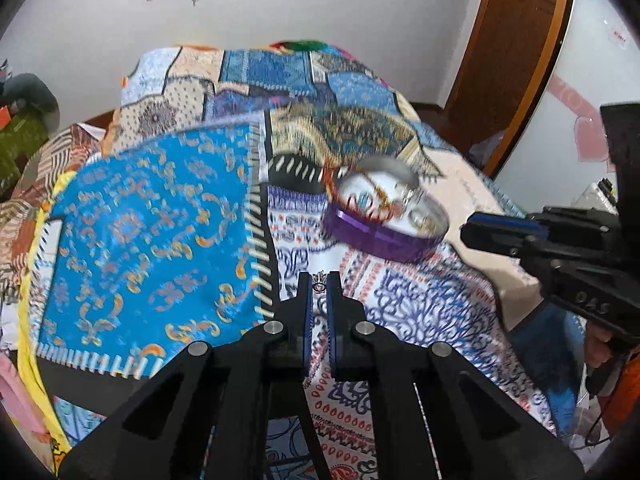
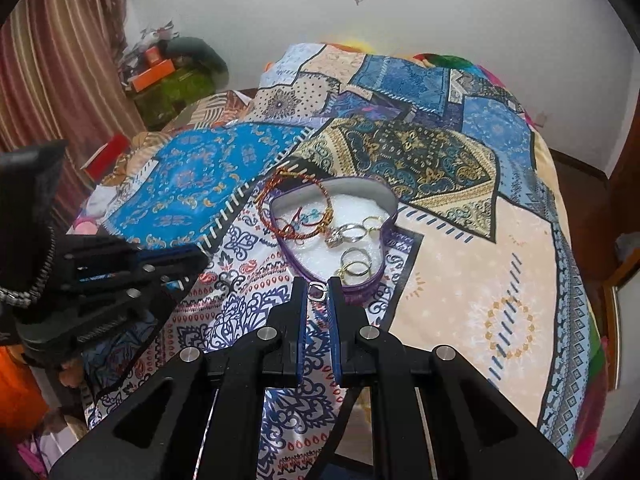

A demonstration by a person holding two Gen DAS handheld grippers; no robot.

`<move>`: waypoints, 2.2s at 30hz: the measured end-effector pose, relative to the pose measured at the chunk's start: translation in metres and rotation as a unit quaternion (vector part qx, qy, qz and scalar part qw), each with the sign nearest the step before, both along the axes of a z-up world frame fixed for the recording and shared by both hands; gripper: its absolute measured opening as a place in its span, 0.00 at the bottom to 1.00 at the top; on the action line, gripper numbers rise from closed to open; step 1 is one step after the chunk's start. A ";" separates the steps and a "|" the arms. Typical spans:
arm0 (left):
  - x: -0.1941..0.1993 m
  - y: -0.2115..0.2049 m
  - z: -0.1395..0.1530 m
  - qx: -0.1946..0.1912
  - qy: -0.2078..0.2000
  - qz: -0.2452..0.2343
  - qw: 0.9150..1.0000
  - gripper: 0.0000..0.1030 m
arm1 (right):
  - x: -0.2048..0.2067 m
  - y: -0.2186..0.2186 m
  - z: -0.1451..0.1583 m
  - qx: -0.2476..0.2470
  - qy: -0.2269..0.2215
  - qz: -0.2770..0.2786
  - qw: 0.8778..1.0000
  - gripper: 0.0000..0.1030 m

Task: Organize jewelry
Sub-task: 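Carry the silver ring in the right gripper over the purple tin, then lower the silver ring into the tin and open the right gripper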

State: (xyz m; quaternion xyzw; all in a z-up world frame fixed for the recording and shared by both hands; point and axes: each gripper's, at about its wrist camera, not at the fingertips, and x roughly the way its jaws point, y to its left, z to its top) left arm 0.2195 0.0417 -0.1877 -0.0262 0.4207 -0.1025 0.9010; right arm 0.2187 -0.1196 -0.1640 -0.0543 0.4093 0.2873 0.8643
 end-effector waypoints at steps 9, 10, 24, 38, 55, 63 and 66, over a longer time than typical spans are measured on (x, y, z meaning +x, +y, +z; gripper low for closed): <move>-0.003 -0.009 0.036 -0.008 -0.043 -0.011 0.999 0.05 | 0.003 -0.010 0.019 0.012 -0.023 -0.015 1.000 0.08; -0.002 -0.011 0.038 -0.009 -0.046 -0.013 0.999 0.05 | 0.003 -0.011 0.020 0.013 -0.026 -0.016 0.999 0.08; 0.019 -0.034 0.048 -0.024 -0.058 -0.036 0.997 0.05 | 0.015 -0.005 0.018 0.016 -0.027 -0.014 0.999 0.08; 0.045 -0.038 0.023 -0.023 -0.026 -0.031 0.999 0.05 | 0.031 0.004 -0.001 0.013 0.003 -0.005 1.000 0.08; 0.052 -0.041 0.013 -0.021 -0.011 -0.034 0.999 0.05 | 0.037 0.012 -0.015 -0.003 0.034 0.014 0.999 0.12; 0.036 -0.030 0.033 -0.020 -0.030 -0.012 0.999 0.06 | 0.028 0.007 0.003 -0.006 0.006 -0.003 1.000 0.32; 0.023 -0.025 0.048 -0.014 -0.051 -0.001 0.999 0.09 | 0.022 0.004 0.016 -0.005 -0.012 -0.010 1.000 0.32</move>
